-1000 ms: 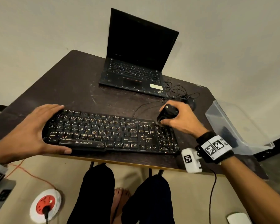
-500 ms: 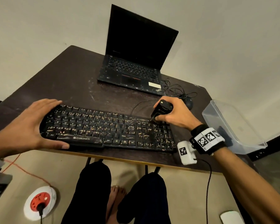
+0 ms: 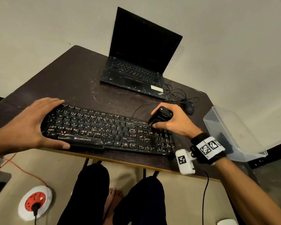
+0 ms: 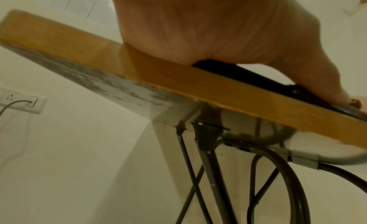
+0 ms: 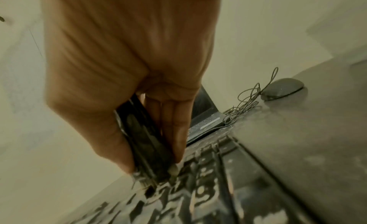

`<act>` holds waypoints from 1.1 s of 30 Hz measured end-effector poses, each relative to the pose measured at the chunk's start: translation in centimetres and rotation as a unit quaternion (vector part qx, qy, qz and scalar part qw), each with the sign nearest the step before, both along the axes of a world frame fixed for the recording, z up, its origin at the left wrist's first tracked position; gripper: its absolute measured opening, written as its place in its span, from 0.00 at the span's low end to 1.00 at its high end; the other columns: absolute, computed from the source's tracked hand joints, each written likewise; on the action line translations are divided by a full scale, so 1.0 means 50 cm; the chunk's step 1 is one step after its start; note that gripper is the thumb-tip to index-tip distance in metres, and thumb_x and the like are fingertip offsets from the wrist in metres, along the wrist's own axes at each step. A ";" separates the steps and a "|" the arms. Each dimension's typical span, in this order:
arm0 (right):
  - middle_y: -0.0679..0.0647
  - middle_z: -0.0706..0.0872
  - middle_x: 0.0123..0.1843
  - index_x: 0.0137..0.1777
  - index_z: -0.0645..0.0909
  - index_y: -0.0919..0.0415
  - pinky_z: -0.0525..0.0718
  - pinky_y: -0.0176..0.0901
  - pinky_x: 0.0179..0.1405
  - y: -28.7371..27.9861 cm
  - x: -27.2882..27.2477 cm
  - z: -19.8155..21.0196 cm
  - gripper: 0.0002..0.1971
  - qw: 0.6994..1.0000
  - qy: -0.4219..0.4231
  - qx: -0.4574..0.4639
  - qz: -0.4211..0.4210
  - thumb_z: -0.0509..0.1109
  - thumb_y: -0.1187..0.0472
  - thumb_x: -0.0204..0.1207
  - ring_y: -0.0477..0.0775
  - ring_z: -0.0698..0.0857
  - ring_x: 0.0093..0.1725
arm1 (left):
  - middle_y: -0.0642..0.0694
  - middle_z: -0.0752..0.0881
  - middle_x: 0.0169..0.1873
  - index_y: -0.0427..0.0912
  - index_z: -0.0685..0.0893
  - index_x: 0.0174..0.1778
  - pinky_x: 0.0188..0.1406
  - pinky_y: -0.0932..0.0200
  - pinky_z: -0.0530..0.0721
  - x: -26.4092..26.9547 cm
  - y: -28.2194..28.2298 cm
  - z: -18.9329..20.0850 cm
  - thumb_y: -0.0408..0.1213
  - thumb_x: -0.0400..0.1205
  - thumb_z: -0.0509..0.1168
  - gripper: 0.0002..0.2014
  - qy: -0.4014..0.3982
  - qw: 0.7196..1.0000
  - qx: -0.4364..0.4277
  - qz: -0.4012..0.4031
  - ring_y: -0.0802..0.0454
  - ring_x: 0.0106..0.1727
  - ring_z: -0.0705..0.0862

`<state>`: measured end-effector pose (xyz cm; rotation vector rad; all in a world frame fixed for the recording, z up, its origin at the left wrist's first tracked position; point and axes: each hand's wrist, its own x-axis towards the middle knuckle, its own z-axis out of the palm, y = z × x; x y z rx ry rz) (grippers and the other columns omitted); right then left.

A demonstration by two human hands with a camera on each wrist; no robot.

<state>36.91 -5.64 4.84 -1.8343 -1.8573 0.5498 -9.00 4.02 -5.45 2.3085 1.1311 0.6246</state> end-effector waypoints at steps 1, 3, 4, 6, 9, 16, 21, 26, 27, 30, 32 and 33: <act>0.47 0.94 0.50 0.54 0.89 0.51 0.94 0.51 0.56 0.002 -0.001 -0.001 0.18 1.000 -0.007 0.006 -0.003 0.88 0.67 0.68 0.46 0.93 0.51 | 0.75 0.61 0.78 0.71 0.61 0.84 0.86 0.31 0.64 -0.002 -0.001 -0.002 0.84 0.46 0.77 0.67 -0.002 1.000 -0.003 0.002 0.51 0.87 0.63; 0.47 0.94 0.49 0.53 0.89 0.52 0.93 0.55 0.58 0.000 0.000 -0.002 0.18 0.999 -0.016 0.028 -0.021 0.87 0.67 0.67 0.46 0.94 0.50 | 0.74 0.62 0.78 0.72 0.61 0.83 0.86 0.32 0.64 0.002 -0.001 -0.001 0.84 0.46 0.77 0.67 0.006 1.000 -0.006 -0.001 0.51 0.87 0.63; 0.47 0.94 0.49 0.53 0.89 0.52 0.93 0.54 0.58 -0.001 -0.002 -0.001 0.17 0.999 -0.010 0.026 -0.019 0.88 0.67 0.67 0.46 0.94 0.50 | 0.76 0.61 0.78 0.74 0.60 0.83 0.86 0.32 0.64 0.003 0.000 0.000 0.84 0.46 0.77 0.66 0.010 1.000 -0.005 -0.001 0.51 0.87 0.63; 0.47 0.94 0.49 0.54 0.89 0.52 0.94 0.49 0.54 -0.001 -0.001 -0.002 0.18 1.000 0.000 0.007 0.002 0.88 0.66 0.68 0.46 0.94 0.49 | 0.76 0.61 0.78 0.69 0.62 0.86 0.86 0.32 0.64 0.001 0.002 -0.006 0.84 0.46 0.77 0.69 0.003 1.000 -0.005 0.002 0.52 0.87 0.62; 0.47 0.94 0.48 0.52 0.89 0.50 0.94 0.54 0.56 0.006 0.001 -0.004 0.18 1.000 -0.009 0.025 -0.011 0.88 0.66 0.67 0.47 0.94 0.49 | 0.61 0.67 0.83 0.56 0.65 0.89 0.86 0.31 0.64 -0.001 0.005 -0.014 0.83 0.45 0.78 0.73 -0.006 1.000 -0.004 0.013 0.52 0.87 0.63; 0.46 0.94 0.47 0.52 0.89 0.49 0.94 0.54 0.53 0.009 -0.018 -0.007 0.18 0.999 -0.016 0.035 -0.012 0.88 0.67 0.67 0.44 0.93 0.46 | 0.63 0.67 0.82 0.73 0.60 0.83 0.86 0.31 0.64 0.001 0.004 -0.012 0.84 0.46 0.77 0.66 -0.004 1.000 -0.004 0.004 0.52 0.87 0.63; 0.48 0.94 0.49 0.53 0.89 0.50 0.94 0.55 0.55 0.011 -0.023 -0.004 0.17 1.000 -0.011 0.014 0.008 0.87 0.66 0.68 0.48 0.94 0.49 | 0.55 0.68 0.84 0.74 0.60 0.83 0.86 0.30 0.64 -0.002 0.003 -0.010 0.84 0.46 0.77 0.66 -0.011 1.000 -0.011 0.008 0.52 0.88 0.62; 0.50 0.94 0.51 0.54 0.89 0.50 0.94 0.54 0.54 0.012 -0.028 -0.002 0.18 1.000 0.007 -0.007 0.018 0.88 0.65 0.68 0.49 0.94 0.49 | 0.70 0.65 0.79 0.78 0.59 0.79 0.87 0.35 0.62 0.004 -0.004 0.003 0.85 0.45 0.76 0.63 -0.001 1.000 -0.010 0.003 0.56 0.86 0.62; 0.50 0.94 0.50 0.54 0.88 0.50 0.94 0.54 0.53 0.014 -0.030 -0.004 0.18 1.000 0.000 -0.004 0.019 0.88 0.65 0.68 0.49 0.94 0.48 | 0.76 0.62 0.77 0.78 0.59 0.78 0.88 0.39 0.61 0.004 -0.008 0.008 0.85 0.45 0.75 0.63 -0.002 1.000 -0.011 0.000 0.59 0.86 0.60; 0.50 0.94 0.46 0.52 0.88 0.50 0.94 0.63 0.51 0.019 -0.034 -0.007 0.16 0.999 -0.013 0.028 -0.012 0.86 0.64 0.66 0.50 0.93 0.43 | 0.81 0.58 0.75 0.78 0.60 0.77 0.87 0.43 0.59 0.011 -0.014 0.018 0.86 0.45 0.75 0.62 0.002 1.000 -0.018 0.000 0.65 0.84 0.58; 0.49 0.94 0.47 0.52 0.89 0.50 0.94 0.57 0.50 0.019 -0.042 -0.007 0.17 1.000 -0.012 0.018 0.005 0.87 0.65 0.67 0.47 0.93 0.43 | 0.73 0.63 0.78 0.77 0.59 0.78 0.87 0.42 0.59 0.011 -0.012 0.019 0.85 0.45 0.75 0.63 0.003 1.000 -0.022 0.004 0.63 0.85 0.58; 0.48 0.94 0.47 0.52 0.89 0.50 0.94 0.53 0.49 0.023 -0.050 -0.006 0.17 1.000 -0.017 0.012 0.020 0.87 0.66 0.68 0.46 0.93 0.43 | 0.69 0.64 0.79 0.77 0.59 0.79 0.87 0.41 0.59 0.007 -0.012 0.018 0.85 0.45 0.75 0.64 -0.001 1.000 -0.021 0.008 0.61 0.86 0.59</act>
